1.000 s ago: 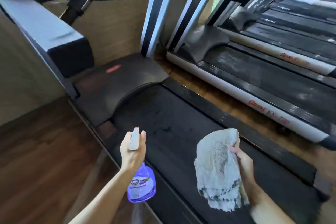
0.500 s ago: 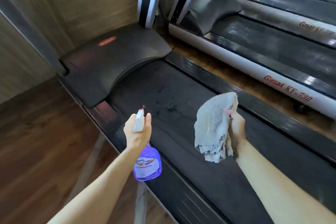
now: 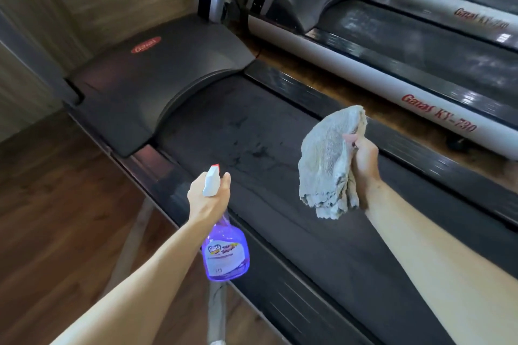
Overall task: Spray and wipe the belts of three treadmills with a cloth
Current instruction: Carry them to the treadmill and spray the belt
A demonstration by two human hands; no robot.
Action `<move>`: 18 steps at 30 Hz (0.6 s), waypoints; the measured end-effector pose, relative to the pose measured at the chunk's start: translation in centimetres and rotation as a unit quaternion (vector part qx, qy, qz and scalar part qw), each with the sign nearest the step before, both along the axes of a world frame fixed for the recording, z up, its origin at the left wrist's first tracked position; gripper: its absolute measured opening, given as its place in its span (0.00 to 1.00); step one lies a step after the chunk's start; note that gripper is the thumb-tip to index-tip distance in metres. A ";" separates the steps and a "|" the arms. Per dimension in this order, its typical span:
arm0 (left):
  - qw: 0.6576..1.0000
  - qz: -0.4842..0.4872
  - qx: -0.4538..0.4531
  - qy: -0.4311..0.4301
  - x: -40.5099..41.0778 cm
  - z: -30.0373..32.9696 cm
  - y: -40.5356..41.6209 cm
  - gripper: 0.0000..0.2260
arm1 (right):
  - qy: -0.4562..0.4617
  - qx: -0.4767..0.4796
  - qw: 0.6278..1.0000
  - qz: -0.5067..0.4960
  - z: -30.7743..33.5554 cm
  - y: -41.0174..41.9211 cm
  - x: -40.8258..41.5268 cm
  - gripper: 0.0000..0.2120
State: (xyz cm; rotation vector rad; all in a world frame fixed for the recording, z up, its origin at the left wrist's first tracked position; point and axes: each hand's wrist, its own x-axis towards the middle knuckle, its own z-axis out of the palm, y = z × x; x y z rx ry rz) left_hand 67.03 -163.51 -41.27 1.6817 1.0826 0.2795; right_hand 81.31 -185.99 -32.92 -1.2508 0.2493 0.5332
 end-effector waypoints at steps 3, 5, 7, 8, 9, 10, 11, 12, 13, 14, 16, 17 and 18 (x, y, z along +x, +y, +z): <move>1.000 -0.028 -0.004 0.006 -0.5 -0.4 -1.5 0.09 | 0.000 -0.009 1.000 -0.012 0.1 -1.1 -0.3 0.27; 0.999 -0.045 0.010 0.013 -0.8 -0.6 -2.5 0.13 | 0.004 -0.008 1.000 -0.016 0.0 -2.1 -0.5 0.24; 0.998 -0.063 0.021 0.016 -1.0 -0.8 -3.6 0.15 | 0.010 -0.011 1.000 -0.020 0.2 -3.2 -1.1 0.22; 0.997 -0.075 0.022 0.017 -1.1 -0.8 -4.2 0.15 | 0.011 -0.012 1.000 -0.024 0.1 -3.9 -1.4 0.20; 0.995 -0.090 0.025 0.021 -1.1 -0.7 -4.8 0.15 | 0.013 -0.014 0.999 -0.028 0.2 -4.6 -1.8 0.18; 0.993 -0.106 0.030 0.029 -1.1 -0.6 -5.4 0.15 | 0.016 -0.016 0.999 -0.032 0.2 -5.3 -2.1 0.16; 0.991 -0.121 0.035 0.034 -1.1 -0.6 -6.0 0.16 | 0.018 -0.016 0.999 -0.034 0.3 -6.0 -2.4 0.14; 0.990 -0.134 0.034 0.034 -1.1 -0.7 -6.7 0.16 | 0.021 -0.014 0.999 -0.033 0.2 -6.9 -2.7 0.13; 0.988 -0.147 0.032 0.031 -1.2 -0.6 -7.3 0.17 | 0.023 -0.014 0.999 -0.036 0.2 -7.6 -3.0 0.13; 0.986 -0.162 0.029 0.032 -1.2 -0.6 -8.2 0.18 | 0.024 -0.017 0.999 -0.041 0.1 -8.7 -3.2 0.13; 0.981 -0.189 0.029 0.034 -1.1 -0.9 -9.5 0.17 | 0.026 -0.026 0.998 -0.051 -0.1 -10.3 -3.5 0.13; 0.979 -0.201 0.026 0.033 -0.9 -1.0 -10.3 0.17 | 0.024 -0.029 0.998 -0.060 -0.2 -11.2 -3.6 0.13; 0.976 -0.213 0.022 0.031 -0.8 -1.3 -11.2 0.16 | 0.022 -0.032 0.997 -0.068 -0.3 -12.3 -3.8 0.13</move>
